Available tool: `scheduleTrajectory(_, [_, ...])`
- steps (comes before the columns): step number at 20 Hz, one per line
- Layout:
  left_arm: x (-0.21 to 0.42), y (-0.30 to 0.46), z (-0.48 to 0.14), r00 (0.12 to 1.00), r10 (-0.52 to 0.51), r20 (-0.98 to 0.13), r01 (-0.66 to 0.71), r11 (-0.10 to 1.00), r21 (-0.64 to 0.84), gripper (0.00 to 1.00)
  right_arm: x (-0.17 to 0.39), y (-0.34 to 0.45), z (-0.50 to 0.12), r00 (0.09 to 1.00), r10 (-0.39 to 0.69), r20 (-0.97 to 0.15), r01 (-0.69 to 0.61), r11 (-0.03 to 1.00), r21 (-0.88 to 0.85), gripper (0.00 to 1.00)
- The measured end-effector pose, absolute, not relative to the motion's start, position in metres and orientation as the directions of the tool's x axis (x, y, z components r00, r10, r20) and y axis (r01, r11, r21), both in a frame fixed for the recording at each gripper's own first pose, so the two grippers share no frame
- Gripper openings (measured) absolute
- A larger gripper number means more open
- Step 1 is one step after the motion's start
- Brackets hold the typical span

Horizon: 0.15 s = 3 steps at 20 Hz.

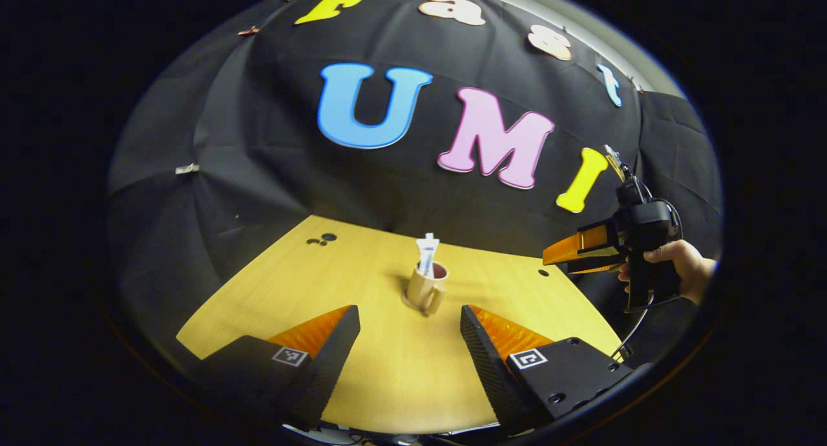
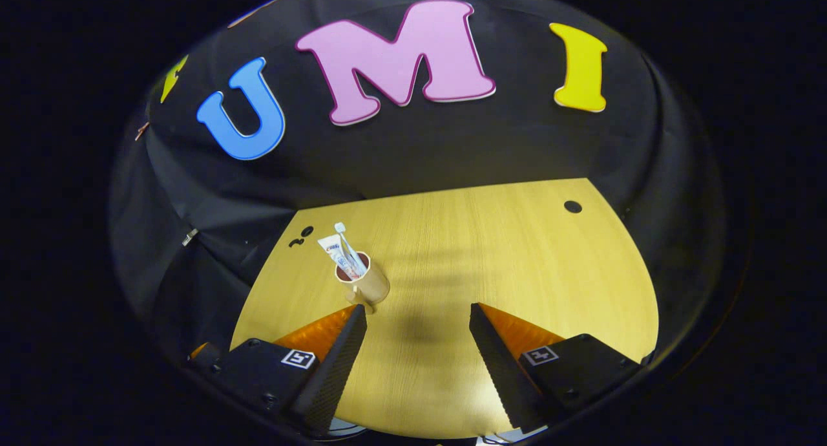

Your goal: Put the toothbrush and toothpaste on the desktop into the cup, then pick up the cup and place it on the coaster on the desktop.

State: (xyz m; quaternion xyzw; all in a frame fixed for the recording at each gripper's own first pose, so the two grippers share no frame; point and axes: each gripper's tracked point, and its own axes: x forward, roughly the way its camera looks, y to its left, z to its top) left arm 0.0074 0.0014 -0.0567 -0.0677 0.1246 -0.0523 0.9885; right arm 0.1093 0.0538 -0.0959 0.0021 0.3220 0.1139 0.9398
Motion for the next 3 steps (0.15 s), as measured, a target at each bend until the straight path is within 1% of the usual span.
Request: scheduleTrajectory(3, [0.02,-0.028,-0.023,0.967,-0.174,-0.187,0.152,0.98,-0.128,0.98,0.104,0.042,-0.05,0.821,0.235,-0.521,-0.218,0.971,0.095,0.99])
